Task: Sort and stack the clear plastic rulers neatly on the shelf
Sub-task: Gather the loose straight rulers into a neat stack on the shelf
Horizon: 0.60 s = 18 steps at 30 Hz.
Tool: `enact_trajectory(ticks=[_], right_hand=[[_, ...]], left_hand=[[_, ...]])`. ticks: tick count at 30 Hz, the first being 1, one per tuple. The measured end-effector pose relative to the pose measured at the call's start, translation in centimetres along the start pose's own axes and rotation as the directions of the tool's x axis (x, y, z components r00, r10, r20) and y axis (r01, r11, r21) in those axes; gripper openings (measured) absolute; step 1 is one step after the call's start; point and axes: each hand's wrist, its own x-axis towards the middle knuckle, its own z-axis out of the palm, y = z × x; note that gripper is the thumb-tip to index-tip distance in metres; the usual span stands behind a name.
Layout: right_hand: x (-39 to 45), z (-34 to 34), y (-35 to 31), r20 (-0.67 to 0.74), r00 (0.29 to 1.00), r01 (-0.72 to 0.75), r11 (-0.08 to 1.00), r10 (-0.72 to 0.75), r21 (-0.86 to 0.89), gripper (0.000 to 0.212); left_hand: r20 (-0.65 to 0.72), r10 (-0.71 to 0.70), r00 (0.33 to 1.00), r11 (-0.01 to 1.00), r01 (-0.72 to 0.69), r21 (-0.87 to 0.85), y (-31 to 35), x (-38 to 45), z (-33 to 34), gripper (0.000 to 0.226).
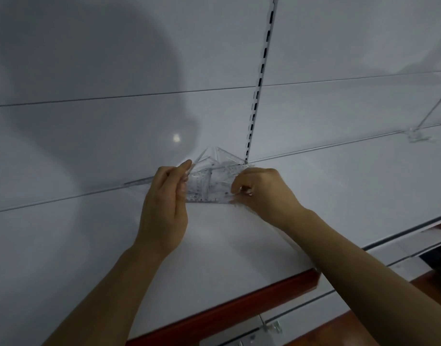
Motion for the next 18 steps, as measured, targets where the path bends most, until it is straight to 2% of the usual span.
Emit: enact_trajectory(ticks=[2, 4, 6, 7, 8, 9, 10, 11, 12, 13, 14, 15, 18], right_hand=[[-0.2, -0.6, 0.7, 0.046, 0.997, 0.064, 0.998, -0.063, -0.014, 0.007], [-0.8, -1.5, 1.5, -0.041, 0.995, 0.092, 0.995, -0.093, -0.023, 0.011], [-1.7, -2.9, 2.4, -0.192, 0.981, -0.001, 0.998, 0.012, 0.058, 0.018], [-2.4, -3.8, 2.9, -0.217, 0.966, -0.100, 0.979, 0.138, 0.177, 0.022], [-3.1, -4.9, 3.4, -0.161, 0.941, -0.225, 0.905, 0.298, 0.360, 0.025], [-4.0, -6.1, 4.0, -0.047, 0.901, -0.330, 0.753, 0.431, 0.569, 0.029], [-4.9, -7.2, 4.5, 0.080, 0.858, -0.392, 0.547, 0.507, 0.739, 0.031], [-6.2, -8.6, 5.4, 0.180, 0.823, -0.409, 0.342, 0.538, 0.846, 0.032], [-7.4, -9.8, 6.3, 0.242, 0.802, -0.401, 0.190, 0.547, 0.896, 0.032], [-8.7, -11.1, 7.3, 0.273, 0.787, -0.386, 0.096, 0.553, 0.917, 0.031], [-10.1, -12.5, 8.4, 0.276, 0.777, -0.377, 0.067, 0.566, 0.924, 0.030], [-11.4, -13.8, 9.6, 0.259, 0.763, -0.378, 0.082, 0.592, 0.922, 0.027], [-15.4, -17.8, 13.8, 0.180, 0.706, -0.422, 0.203, 0.685, 0.884, 0.018]], left_hand=[[0.000, -0.005, 1.000, 1.000, 0.005, 0.027, 0.1, 0.0, 0.1, 0.040], [0.015, -0.008, 1.000, 0.997, 0.007, 0.072, 0.4, 0.1, 0.2, 0.041], [0.043, 0.017, 0.999, 0.991, -0.023, 0.135, 0.9, 0.2, 0.2, 0.041], [0.066, 0.039, 0.997, 0.985, -0.049, 0.167, 1.4, 0.2, 0.3, 0.042], [0.097, 0.067, 0.993, 0.977, -0.085, 0.194, 2.1, 0.3, 0.5, 0.042], [0.132, 0.096, 0.987, 0.970, -0.123, 0.210, 3.1, 0.4, 0.8, 0.043], [0.167, 0.121, 0.978, 0.963, -0.156, 0.220, 4.2, 0.5, 1.1, 0.045], [0.200, 0.143, 0.969, 0.958, -0.186, 0.219, 5.7, 0.6, 2.0, 0.047], [0.225, 0.164, 0.960, 0.953, -0.213, 0.215, 7.2, 0.7, 3.0, 0.048], [0.246, 0.185, 0.952, 0.949, -0.238, 0.207, 8.8, 0.8, 4.3, 0.049], [0.265, 0.206, 0.942, 0.946, -0.261, 0.192, 10.5, 0.9, 6.1, 0.051], [0.285, 0.227, 0.931, 0.944, -0.283, 0.171, 12.0, 1.0, 8.0, 0.052], [0.336, 0.298, 0.893, 0.932, -0.349, 0.101, 15.9, 1.4, 14.2, 0.055]])
